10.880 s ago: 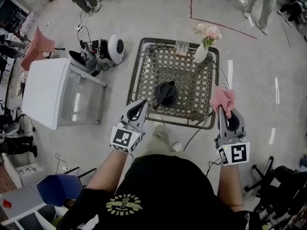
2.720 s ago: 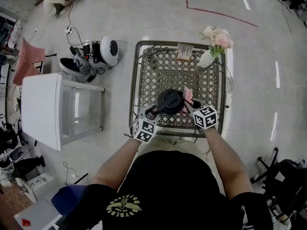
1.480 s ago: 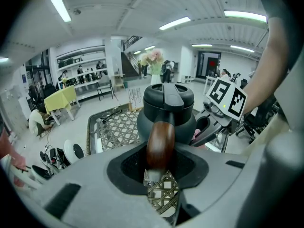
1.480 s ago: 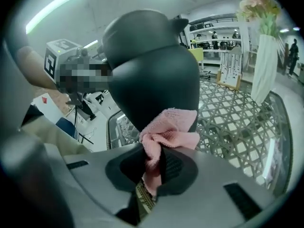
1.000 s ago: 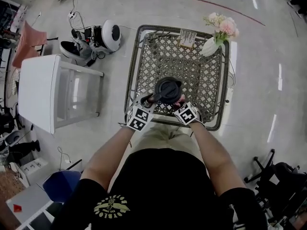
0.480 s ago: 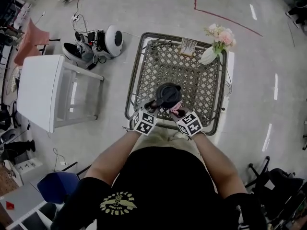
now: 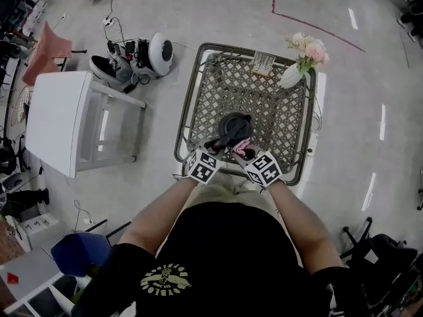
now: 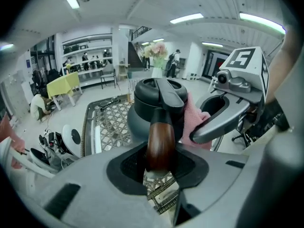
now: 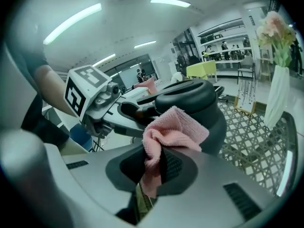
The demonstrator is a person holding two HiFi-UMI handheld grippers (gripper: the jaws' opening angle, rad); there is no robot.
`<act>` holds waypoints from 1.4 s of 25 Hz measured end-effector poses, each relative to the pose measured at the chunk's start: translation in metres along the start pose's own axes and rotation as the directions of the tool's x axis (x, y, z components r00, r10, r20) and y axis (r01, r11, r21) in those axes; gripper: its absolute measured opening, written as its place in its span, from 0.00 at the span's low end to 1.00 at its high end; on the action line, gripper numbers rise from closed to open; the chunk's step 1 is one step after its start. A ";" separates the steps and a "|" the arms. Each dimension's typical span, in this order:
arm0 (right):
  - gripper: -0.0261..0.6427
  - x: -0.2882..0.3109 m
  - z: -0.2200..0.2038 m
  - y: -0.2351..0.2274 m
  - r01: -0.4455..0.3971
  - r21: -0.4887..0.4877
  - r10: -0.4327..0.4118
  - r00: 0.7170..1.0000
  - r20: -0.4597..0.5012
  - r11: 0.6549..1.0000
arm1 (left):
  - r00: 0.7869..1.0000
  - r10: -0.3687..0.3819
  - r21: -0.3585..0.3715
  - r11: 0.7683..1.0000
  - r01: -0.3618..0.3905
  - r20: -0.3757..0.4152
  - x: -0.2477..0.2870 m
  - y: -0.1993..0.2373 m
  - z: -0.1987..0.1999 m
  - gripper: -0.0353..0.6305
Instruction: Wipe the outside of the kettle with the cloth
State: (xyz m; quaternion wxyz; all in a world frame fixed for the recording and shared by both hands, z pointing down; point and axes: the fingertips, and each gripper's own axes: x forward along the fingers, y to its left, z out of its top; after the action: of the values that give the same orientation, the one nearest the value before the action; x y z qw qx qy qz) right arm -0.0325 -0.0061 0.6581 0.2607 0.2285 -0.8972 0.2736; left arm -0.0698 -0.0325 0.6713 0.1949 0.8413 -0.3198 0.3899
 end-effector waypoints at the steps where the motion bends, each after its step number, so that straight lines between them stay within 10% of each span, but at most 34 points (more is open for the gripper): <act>1: 0.10 0.003 -0.004 0.001 -0.004 -0.024 0.004 1.000 -0.014 1.000 | 1.000 -0.023 0.011 1.000 0.023 -0.007 0.001 -0.001 0.000 0.21; 24: 0.10 0.068 -0.102 -0.044 0.099 -0.140 -0.137 0.945 -0.298 0.985 | 0.988 -0.153 0.034 0.988 0.152 0.024 0.000 -0.008 -0.001 0.21; 35: 0.10 0.059 -0.069 -0.021 0.156 -0.085 -0.170 0.966 -0.194 0.984 | 0.968 -0.250 -0.007 0.968 0.250 0.013 -0.001 -0.008 -0.001 0.24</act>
State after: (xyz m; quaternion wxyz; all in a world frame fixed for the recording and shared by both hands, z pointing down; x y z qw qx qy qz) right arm -0.0421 0.0050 0.7500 0.3789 0.2635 -0.8535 0.2418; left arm -0.0649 -0.0256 0.6705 0.2443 0.8764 -0.2141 0.3555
